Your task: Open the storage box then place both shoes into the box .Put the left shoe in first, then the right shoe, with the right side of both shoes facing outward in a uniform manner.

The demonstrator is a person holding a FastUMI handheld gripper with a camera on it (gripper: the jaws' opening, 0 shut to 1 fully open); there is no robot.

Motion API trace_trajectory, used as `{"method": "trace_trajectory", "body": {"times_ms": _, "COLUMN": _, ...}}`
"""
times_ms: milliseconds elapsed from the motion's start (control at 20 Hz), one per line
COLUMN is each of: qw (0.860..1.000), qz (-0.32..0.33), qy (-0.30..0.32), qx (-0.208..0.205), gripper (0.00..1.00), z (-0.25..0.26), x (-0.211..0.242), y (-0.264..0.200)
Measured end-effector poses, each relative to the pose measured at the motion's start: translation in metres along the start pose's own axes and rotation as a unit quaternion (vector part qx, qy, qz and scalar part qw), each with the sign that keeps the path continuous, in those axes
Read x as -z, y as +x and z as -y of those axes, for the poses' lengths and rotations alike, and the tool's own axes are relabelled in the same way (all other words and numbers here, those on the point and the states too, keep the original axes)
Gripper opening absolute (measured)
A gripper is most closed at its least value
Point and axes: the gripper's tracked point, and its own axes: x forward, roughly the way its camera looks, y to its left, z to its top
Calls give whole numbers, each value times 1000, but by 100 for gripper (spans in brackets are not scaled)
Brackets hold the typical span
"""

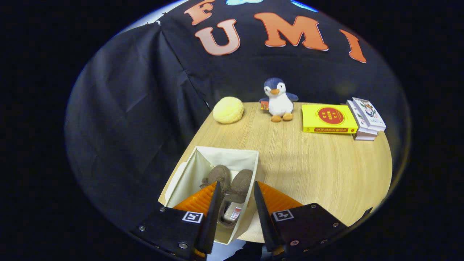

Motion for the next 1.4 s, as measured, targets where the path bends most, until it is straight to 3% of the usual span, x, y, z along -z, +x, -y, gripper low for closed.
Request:
{"method": "trace_trajectory", "body": {"times_ms": 200, "qw": 993, "qz": 115, "qy": -16, "qx": 11, "gripper": 65, "z": 32, "x": -61, "y": -57}}
{"method": "trace_trajectory", "body": {"times_ms": 450, "qw": 965, "qz": 261, "qy": -37, "qx": 14, "gripper": 72, "z": 63, "x": -132, "y": -139}}
{"method": "trace_trajectory", "body": {"times_ms": 550, "qw": 941, "qz": 334, "qy": -50, "qx": 21, "gripper": 78, "z": 80, "x": -165, "y": -176}}
{"method": "trace_trajectory", "body": {"times_ms": 750, "qw": 904, "qz": 418, "qy": -70, "qx": 58, "gripper": 87, "z": 115, "x": -204, "y": -259}}
{"method": "trace_trajectory", "body": {"times_ms": 950, "qw": 869, "qz": 478, "qy": -114, "qx": 60, "gripper": 95, "z": 130, "x": -220, "y": -308}}
{"method": "trace_trajectory", "body": {"times_ms": 1150, "qw": 860, "qz": 491, "qy": -117, "qx": 72, "gripper": 96, "z": 144, "x": -220, "y": -333}}
{"method": "trace_trajectory", "body": {"times_ms": 1300, "qw": 846, "qz": 515, "qy": -119, "qx": 68, "gripper": 97, "z": 147, "x": -226, "y": -355}}
{"method": "trace_trajectory", "body": {"times_ms": 1400, "qw": 847, "qz": 513, "qy": -121, "qx": 64, "gripper": 96, "z": 154, "x": -224, "y": -351}}
